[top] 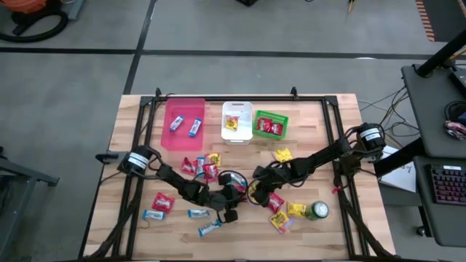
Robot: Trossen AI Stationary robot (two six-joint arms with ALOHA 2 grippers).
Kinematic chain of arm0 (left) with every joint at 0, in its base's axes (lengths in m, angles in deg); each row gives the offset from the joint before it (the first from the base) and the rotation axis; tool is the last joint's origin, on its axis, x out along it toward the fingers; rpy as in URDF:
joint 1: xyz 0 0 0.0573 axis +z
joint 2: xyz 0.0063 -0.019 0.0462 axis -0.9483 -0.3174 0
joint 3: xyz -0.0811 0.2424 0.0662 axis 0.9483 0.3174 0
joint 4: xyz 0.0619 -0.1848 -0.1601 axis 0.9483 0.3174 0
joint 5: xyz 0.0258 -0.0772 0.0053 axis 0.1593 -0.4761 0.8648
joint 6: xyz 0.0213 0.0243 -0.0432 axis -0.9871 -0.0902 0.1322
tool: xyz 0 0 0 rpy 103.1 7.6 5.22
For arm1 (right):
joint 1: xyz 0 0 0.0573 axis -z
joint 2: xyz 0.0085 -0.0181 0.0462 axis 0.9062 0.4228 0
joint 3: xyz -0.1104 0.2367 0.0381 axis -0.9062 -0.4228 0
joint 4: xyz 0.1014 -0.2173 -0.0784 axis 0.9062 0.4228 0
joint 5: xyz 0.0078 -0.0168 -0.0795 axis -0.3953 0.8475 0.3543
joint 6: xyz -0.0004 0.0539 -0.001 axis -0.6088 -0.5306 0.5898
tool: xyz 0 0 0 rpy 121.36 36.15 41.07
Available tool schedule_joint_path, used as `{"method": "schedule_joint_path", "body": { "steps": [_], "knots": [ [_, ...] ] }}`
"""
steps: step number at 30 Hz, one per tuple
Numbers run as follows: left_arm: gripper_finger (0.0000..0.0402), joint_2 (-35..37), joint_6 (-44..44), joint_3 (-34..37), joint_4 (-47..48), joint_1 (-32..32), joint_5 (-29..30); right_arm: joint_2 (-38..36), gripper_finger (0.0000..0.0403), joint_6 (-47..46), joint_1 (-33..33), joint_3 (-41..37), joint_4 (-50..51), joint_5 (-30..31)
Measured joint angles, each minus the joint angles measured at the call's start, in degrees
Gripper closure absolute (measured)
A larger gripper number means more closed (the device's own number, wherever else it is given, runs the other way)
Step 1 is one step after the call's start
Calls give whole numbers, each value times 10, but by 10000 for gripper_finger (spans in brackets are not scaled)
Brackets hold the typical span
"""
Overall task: Sort candy
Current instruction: Put the yellow candy into the white bin
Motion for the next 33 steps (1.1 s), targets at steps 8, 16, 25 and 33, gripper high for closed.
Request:
{"method": "schedule_joint_path", "body": {
  "steps": [8, 16, 25, 33],
  "knots": [
    [329, 0, 0, 0, 3, 0, -1, 19, 295, 13, 0, 0, 5, 2],
    [329, 3, 0, 1, 3, 1, -2, 23, 354, 44, 0, 0, 7, 4],
    [329, 43, -33, 4, 50, 1, -5, 2, 394, 70, -1, 0, 8, 0],
    [329, 111, -63, 4, 149, 1, 2, -38, 394, 87, 3, 0, 12, 2]
  ]
}}
